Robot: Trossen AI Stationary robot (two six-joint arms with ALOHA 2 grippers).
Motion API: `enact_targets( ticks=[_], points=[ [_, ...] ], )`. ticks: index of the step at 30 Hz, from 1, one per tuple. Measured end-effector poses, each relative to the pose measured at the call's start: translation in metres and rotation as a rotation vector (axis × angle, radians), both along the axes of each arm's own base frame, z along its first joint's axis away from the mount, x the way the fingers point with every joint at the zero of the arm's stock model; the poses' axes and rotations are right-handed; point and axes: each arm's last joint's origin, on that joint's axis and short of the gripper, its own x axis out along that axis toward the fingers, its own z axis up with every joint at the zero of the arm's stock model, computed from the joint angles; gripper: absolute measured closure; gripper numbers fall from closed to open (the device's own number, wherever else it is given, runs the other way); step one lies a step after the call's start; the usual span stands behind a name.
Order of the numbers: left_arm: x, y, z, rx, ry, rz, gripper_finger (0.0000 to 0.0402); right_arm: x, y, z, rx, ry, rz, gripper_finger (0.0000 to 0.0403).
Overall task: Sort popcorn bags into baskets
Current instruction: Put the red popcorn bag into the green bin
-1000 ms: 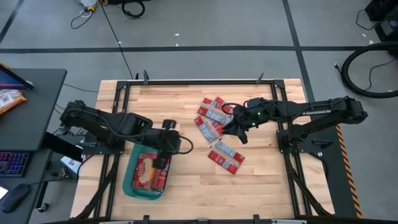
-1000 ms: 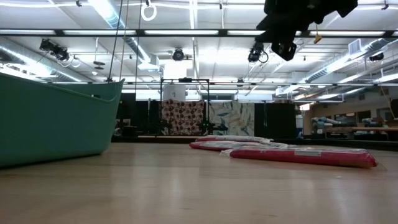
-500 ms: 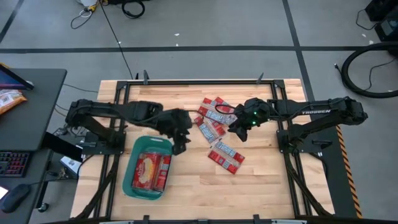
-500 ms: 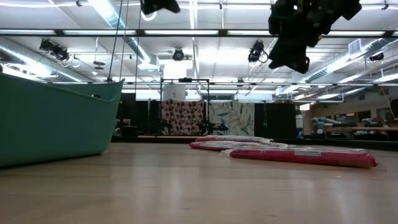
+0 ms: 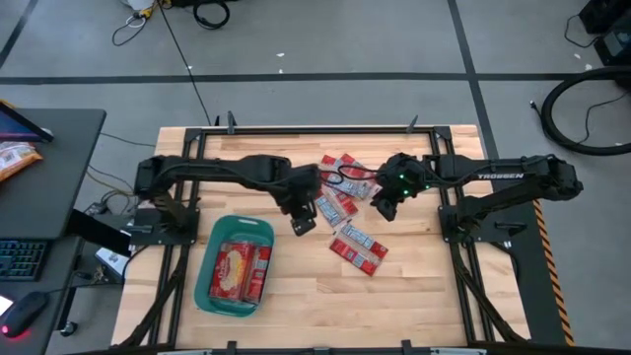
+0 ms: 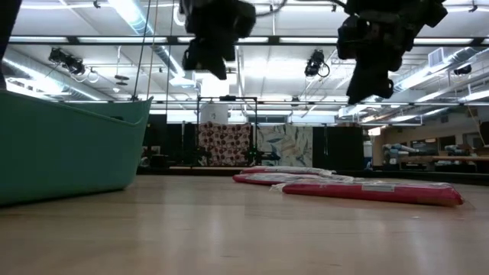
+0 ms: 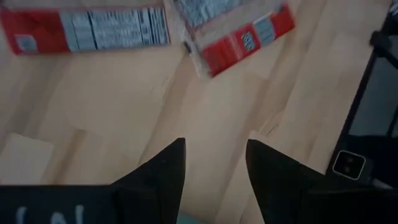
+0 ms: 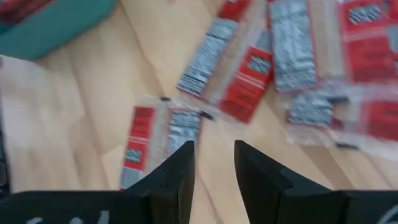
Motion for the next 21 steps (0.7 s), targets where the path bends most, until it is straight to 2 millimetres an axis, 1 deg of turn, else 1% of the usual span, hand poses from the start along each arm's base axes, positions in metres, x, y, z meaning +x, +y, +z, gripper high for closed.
enact_targets(
  ticks=[4,9,14,17,21],
  points=[
    [0.01,0.005,-0.021,-0.022,0.051,-0.038,0.023,-0.004,0.0,-0.003,-0.018,0.057,-0.012,0.0284],
    [0.014,0.016,-0.034,-0.049,0.09,-0.033,0.023,-0.006,0.0,-0.005,-0.014,0.085,-0.011,0.0284],
    [0.012,0.033,-0.035,-0.065,0.099,0.013,0.023,-0.007,0.0,-0.005,-0.025,0.095,-0.025,0.0284],
    [0.011,0.042,-0.035,-0.073,0.102,0.046,0.023,-0.01,-0.001,-0.007,-0.039,0.133,-0.052,0.0284],
    [0.009,0.051,-0.035,-0.079,0.096,0.055,0.023,-0.013,-0.003,-0.008,-0.036,0.162,-0.067,0.0284]
  ],
)
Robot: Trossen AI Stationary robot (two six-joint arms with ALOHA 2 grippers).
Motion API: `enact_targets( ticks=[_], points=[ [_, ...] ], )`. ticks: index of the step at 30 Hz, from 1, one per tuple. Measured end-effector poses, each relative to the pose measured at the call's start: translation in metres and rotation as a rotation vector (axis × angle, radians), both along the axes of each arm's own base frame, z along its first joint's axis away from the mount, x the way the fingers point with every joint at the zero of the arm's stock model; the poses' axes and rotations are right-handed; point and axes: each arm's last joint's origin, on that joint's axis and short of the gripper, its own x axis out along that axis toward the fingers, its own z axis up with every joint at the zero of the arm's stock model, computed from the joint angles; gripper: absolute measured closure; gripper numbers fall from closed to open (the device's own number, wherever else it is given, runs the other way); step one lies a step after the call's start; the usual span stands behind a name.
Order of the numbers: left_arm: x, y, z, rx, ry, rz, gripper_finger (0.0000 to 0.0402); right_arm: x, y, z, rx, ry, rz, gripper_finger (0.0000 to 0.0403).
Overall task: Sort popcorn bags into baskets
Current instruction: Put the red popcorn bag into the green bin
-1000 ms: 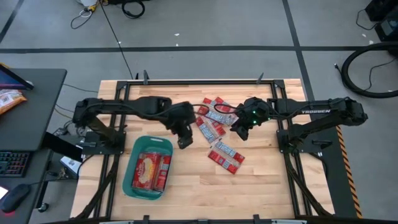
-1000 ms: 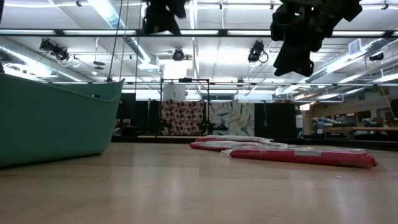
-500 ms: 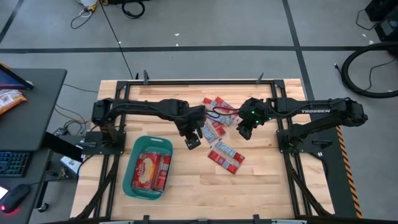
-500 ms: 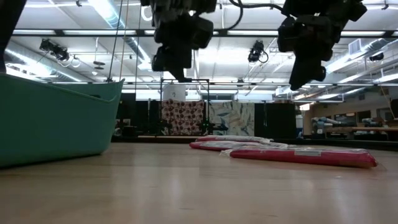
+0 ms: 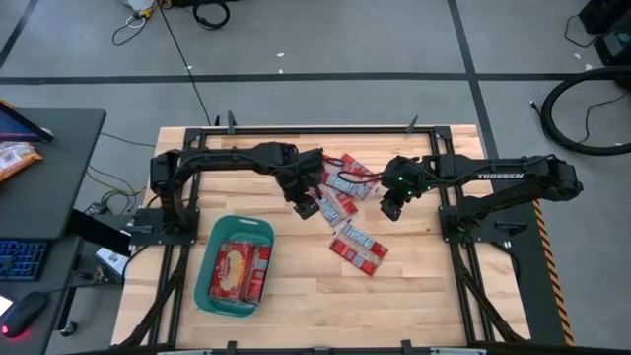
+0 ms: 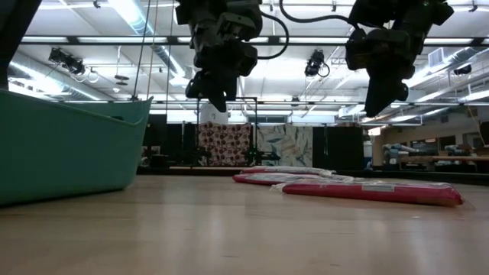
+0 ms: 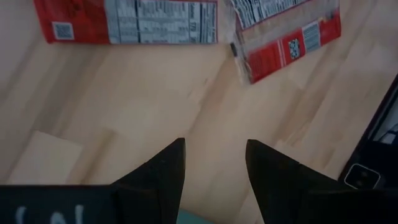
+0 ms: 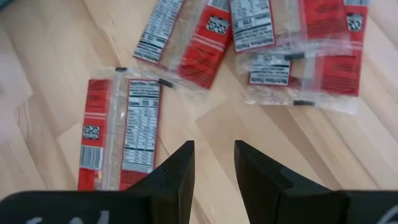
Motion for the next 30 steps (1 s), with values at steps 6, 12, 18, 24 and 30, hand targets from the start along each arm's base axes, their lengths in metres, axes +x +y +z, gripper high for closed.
enact_targets(
  ticks=[6,12,18,24,30],
  points=[
    [0.001,0.011,0.001,0.035,-0.036,0.005,0.023,0.0,-0.004,0.0,0.005,-0.005,-0.03,0.0285],
    [0.009,0.023,0.005,0.089,-0.148,0.023,0.023,0.0,-0.006,0.001,0.004,-0.017,-0.051,0.0285],
    [0.023,0.028,0.014,0.341,-0.328,-0.13,0.023,0.001,-0.006,0.001,0.013,-0.026,-0.067,0.0285],
    [0.024,0.029,0.013,0.504,-0.341,-0.27,0.023,0.002,0.002,0.001,0.07,-0.031,-0.083,0.0285],
    [0.015,0.031,-0.014,0.535,-0.275,-0.394,0.023,0.004,0.016,0.001,0.051,-0.03,-0.069,0.0285]
  ],
)
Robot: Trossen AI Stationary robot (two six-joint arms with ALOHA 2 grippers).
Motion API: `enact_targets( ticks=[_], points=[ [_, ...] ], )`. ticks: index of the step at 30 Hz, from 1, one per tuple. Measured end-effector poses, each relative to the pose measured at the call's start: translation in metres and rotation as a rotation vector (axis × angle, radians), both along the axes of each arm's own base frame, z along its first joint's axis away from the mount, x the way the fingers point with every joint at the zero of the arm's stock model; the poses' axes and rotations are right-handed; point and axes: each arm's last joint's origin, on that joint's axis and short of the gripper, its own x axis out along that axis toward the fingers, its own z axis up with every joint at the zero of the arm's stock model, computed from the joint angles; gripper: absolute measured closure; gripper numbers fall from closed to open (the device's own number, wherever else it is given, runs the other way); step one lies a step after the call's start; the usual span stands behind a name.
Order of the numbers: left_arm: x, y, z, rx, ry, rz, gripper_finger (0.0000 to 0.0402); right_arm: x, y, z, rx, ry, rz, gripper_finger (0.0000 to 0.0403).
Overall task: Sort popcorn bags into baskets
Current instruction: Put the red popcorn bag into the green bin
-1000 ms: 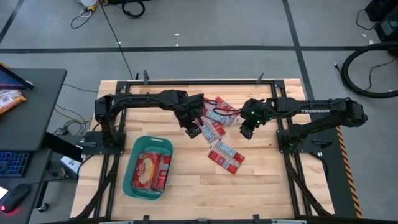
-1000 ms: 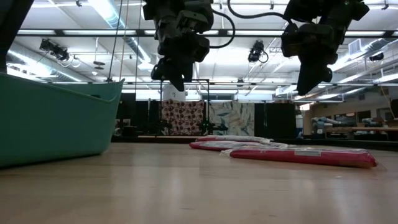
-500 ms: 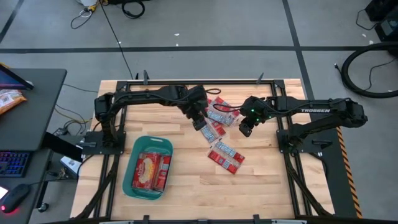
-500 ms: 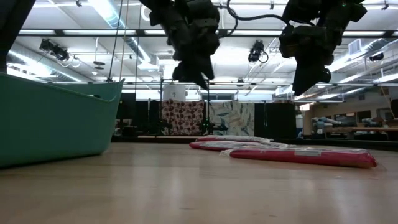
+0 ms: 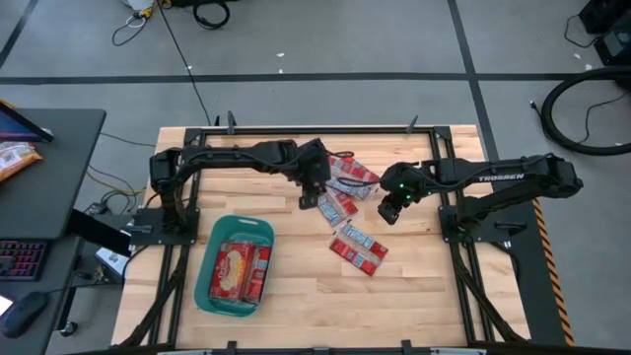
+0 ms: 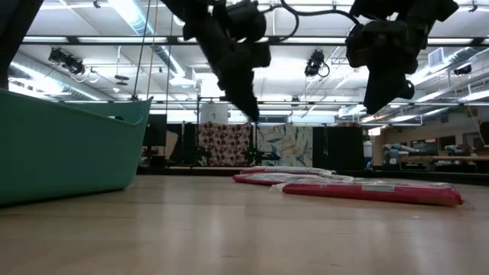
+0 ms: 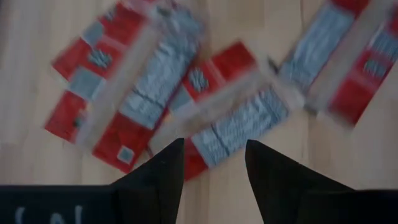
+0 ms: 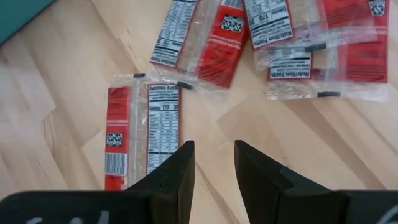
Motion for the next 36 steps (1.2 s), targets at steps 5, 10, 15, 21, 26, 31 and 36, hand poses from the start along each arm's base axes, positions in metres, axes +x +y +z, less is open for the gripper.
enact_targets(
  ticks=[5,10,15,21,26,31,36],
  points=[
    [-0.011,-0.001,-0.026,0.009,0.082,-0.022,0.023,0.002,0.007,0.001,-0.031,-0.016,0.017,0.0285],
    [-0.016,-0.002,-0.037,-0.014,0.114,0.001,0.023,0.003,0.008,0.002,-0.036,-0.031,0.006,0.0285],
    [-0.017,0.002,-0.037,0.02,0.109,-0.052,0.023,0.006,0.008,0.003,-0.04,-0.059,0.009,0.0285],
    [-0.023,0.023,-0.037,0.092,0.121,-0.115,0.023,0.006,0.008,0.004,-0.047,-0.066,0.019,0.0285],
    [-0.025,0.032,-0.036,0.089,0.107,-0.077,0.023,0.007,0.009,0.004,-0.033,-0.07,0.005,0.0285],
    [-0.025,0.024,-0.037,0.115,0.139,-0.161,0.023,0.007,0.011,0.004,-0.046,-0.073,0.009,0.0284],
    [-0.018,0.005,-0.037,0.081,0.124,-0.124,0.023,0.007,0.011,0.004,-0.056,-0.072,0.009,0.0284]
  ],
)
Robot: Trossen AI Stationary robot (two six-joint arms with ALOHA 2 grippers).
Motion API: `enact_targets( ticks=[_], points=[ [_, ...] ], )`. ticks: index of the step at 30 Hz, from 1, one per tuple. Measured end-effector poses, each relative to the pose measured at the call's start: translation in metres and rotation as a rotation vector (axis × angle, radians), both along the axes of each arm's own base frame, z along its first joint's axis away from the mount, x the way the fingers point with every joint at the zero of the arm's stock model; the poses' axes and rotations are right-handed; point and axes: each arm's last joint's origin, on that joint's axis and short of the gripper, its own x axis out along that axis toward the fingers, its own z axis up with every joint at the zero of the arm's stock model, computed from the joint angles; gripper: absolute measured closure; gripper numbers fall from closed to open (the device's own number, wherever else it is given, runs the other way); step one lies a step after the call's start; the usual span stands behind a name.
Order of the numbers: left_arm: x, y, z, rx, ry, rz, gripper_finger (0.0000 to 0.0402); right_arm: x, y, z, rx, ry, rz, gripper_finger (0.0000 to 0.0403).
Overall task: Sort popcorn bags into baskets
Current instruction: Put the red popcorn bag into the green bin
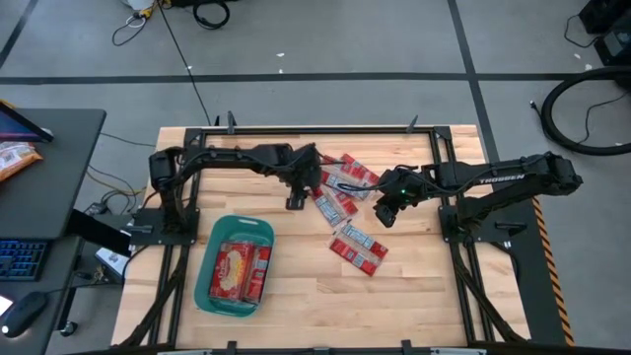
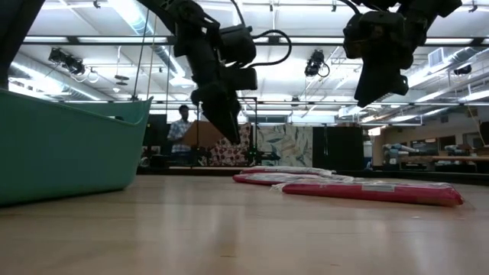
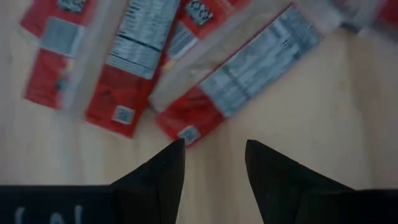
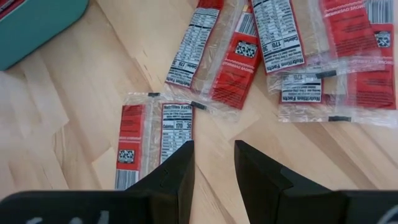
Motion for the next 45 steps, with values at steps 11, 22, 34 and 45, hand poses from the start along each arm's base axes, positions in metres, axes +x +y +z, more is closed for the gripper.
enact_targets(
  ticks=[11,22,34,45],
  points=[
    [0.013,-0.039,0.002,0.036,-0.048,-0.114,0.023,0.0,-0.001,0.0,-0.05,-0.002,0.01,0.0284],
    [0.015,-0.039,0.004,-0.041,-0.085,0.032,0.023,0.001,0.006,0.0,0.06,-0.007,0.043,0.0284],
    [0.022,-0.036,0.027,-0.314,-0.142,0.334,0.023,-0.008,0.018,-0.005,0.032,0.093,0.208,0.0285],
    [0.03,-0.032,0.044,-0.056,-0.188,0.137,0.023,-0.003,0.003,-0.002,-0.065,0.047,0.116,0.0285]
  ],
)
